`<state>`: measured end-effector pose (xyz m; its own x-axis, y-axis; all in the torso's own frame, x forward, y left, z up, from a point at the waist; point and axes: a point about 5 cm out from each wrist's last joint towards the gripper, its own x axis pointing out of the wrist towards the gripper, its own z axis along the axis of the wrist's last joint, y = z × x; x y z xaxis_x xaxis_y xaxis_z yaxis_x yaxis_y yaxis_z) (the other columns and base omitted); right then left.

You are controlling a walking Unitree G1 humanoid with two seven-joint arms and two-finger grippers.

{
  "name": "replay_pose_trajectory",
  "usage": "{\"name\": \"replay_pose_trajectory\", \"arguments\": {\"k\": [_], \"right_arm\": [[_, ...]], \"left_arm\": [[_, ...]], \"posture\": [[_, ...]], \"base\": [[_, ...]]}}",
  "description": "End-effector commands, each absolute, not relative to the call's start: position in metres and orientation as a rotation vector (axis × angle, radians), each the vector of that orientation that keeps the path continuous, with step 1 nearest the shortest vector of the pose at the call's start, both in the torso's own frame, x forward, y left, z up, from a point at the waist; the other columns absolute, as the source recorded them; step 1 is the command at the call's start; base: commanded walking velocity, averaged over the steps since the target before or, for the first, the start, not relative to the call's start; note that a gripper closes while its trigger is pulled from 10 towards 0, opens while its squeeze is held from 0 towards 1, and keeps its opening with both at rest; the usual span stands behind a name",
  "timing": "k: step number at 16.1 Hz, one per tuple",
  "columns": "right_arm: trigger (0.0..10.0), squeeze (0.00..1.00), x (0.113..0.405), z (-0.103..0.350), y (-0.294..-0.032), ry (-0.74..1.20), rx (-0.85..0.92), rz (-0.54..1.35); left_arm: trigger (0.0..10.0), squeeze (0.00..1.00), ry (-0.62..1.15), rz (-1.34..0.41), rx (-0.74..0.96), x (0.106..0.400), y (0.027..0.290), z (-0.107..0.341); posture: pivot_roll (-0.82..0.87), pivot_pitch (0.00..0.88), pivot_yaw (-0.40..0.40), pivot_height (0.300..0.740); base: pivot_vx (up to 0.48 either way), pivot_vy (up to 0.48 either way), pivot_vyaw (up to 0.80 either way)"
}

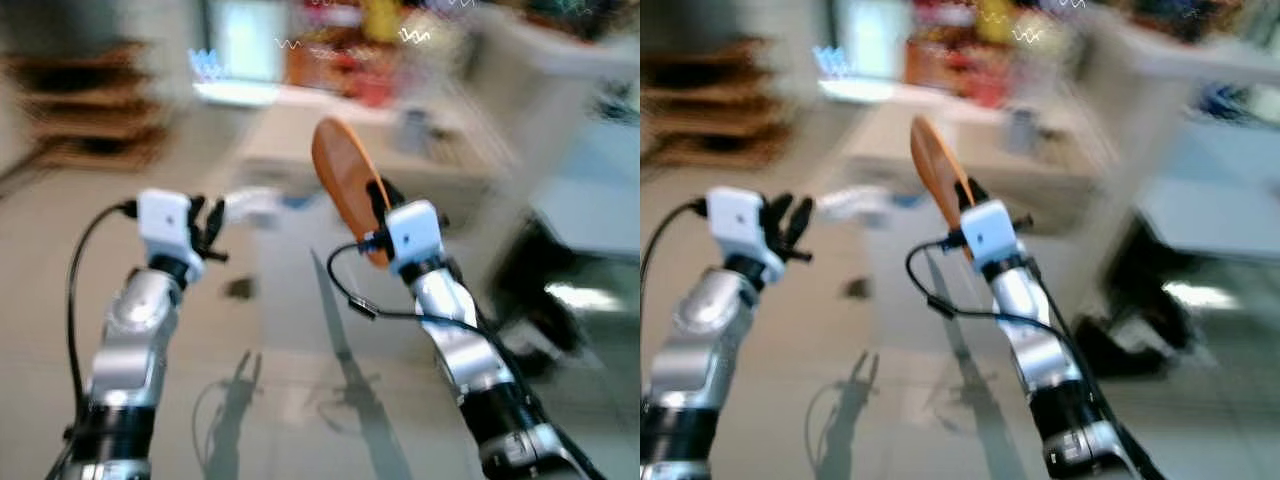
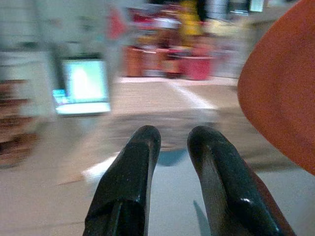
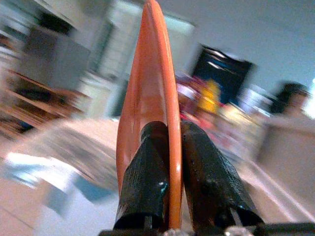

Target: Setting the table

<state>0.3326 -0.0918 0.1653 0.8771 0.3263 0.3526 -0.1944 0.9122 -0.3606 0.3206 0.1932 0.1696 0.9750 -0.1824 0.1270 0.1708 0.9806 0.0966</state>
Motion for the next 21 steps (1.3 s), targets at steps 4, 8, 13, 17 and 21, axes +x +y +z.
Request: {"name": "replay_pose_trajectory", "arguments": {"k": [4,8,13,17,21], "right_arm": [[0.0,0.0,0.334,0.164,-0.097,-0.41,-0.292,0.266],[0.0,0.0,0.334,0.164,-0.094,-0.421,-0.341,0.292],[0.0,0.0,0.334,0.16,-0.092,-0.402,-0.322,0.306],[0.0,0.0,0.337,0.155,-0.091,-0.364,-0.318,0.327],[0.0,0.0,0.337,0.154,-0.09,-0.363,-0.315,0.331]], "left_arm": [[10.0,0.0,-0.11,-0.183,0.098,0.321,0.189,0.162],[10.0,0.0,-0.116,-0.178,0.075,0.32,0.187,0.161],[10.0,0.0,-0.121,-0.168,0.092,0.321,0.186,0.162],[10.0,0.0,-0.121,-0.175,0.127,0.319,0.182,0.16],[10.0,0.0,-0.123,-0.184,0.122,0.321,0.179,0.16]], "posture": [[0.01,0.0,-0.052,0.74],[0.01,0.0,-0.053,0.74],[0.02,0.0,-0.055,0.74],[0.02,0.0,-0.057,0.74],[0.02,0.0,-0.053,0.74]], "base": [[0.0,0.0,-0.58],[0.0,0.0,0.0],[0.0,0.0,0.76],[0.0,-0.186,0.0],[0.0,-0.478,0.0]]}}
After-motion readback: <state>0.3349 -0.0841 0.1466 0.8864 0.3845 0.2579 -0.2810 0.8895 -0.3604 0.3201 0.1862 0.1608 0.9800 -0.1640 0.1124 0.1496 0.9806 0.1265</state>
